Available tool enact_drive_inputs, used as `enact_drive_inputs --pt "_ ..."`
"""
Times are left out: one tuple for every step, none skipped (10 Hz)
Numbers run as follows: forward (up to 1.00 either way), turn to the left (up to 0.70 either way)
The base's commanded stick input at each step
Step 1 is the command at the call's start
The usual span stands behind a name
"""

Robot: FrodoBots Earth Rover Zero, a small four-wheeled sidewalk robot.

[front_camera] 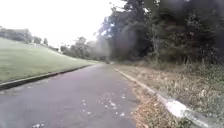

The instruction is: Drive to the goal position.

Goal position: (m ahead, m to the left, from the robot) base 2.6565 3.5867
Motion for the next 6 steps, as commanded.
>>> enact_drive_inputs --pt "0.0 -0.45" --pt "0.0 -0.45" --pt "0.0 -0.45" --pt "0.0 -0.45" --pt "0.0 -0.45" --pt "0.0 -0.45"
